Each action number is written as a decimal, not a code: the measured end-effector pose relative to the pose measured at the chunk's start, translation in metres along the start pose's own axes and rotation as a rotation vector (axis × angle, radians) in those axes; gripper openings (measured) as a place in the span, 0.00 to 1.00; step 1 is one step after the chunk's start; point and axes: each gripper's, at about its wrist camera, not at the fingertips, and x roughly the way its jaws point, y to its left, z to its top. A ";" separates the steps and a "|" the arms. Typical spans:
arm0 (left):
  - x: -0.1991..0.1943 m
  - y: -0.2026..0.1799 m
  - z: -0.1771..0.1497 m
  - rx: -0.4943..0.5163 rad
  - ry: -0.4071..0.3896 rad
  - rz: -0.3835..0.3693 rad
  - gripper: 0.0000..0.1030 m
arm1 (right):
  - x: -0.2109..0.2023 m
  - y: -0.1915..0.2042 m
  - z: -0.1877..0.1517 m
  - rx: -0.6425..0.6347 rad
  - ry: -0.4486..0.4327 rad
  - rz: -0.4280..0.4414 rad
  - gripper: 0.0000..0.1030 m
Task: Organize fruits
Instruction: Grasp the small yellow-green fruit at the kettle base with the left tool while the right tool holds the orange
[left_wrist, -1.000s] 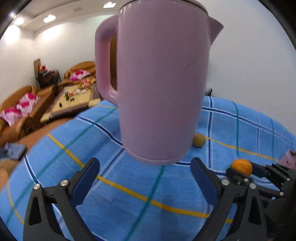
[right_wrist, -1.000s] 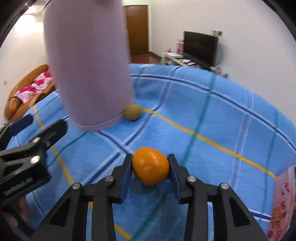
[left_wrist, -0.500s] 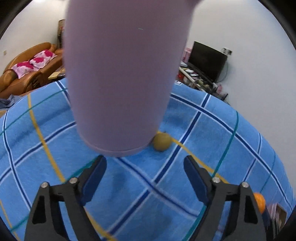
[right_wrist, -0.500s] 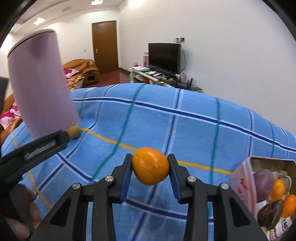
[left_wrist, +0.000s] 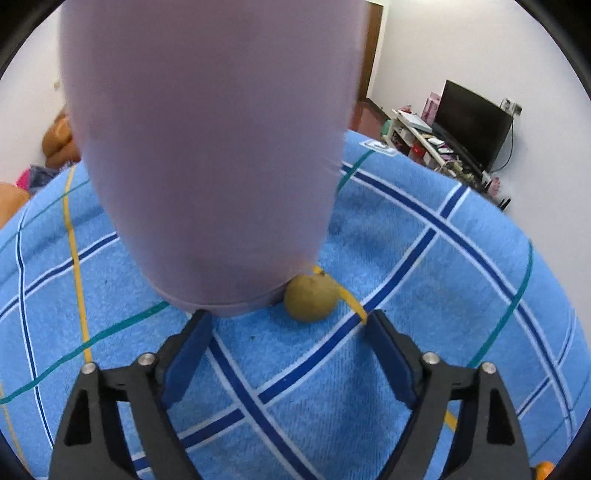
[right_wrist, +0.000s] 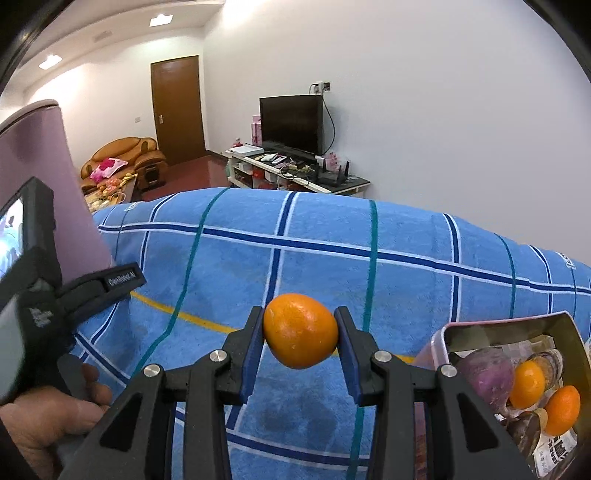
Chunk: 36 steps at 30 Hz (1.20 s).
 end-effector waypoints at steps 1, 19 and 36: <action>0.001 -0.006 0.001 0.019 0.009 0.020 0.90 | 0.001 -0.001 0.000 0.005 0.003 0.001 0.39; -0.004 0.004 -0.002 -0.016 -0.018 0.043 0.57 | 0.007 -0.008 0.002 0.052 0.032 0.019 0.39; -0.026 0.059 -0.015 0.287 -0.006 -0.257 0.08 | 0.002 -0.009 -0.004 0.052 0.011 0.025 0.39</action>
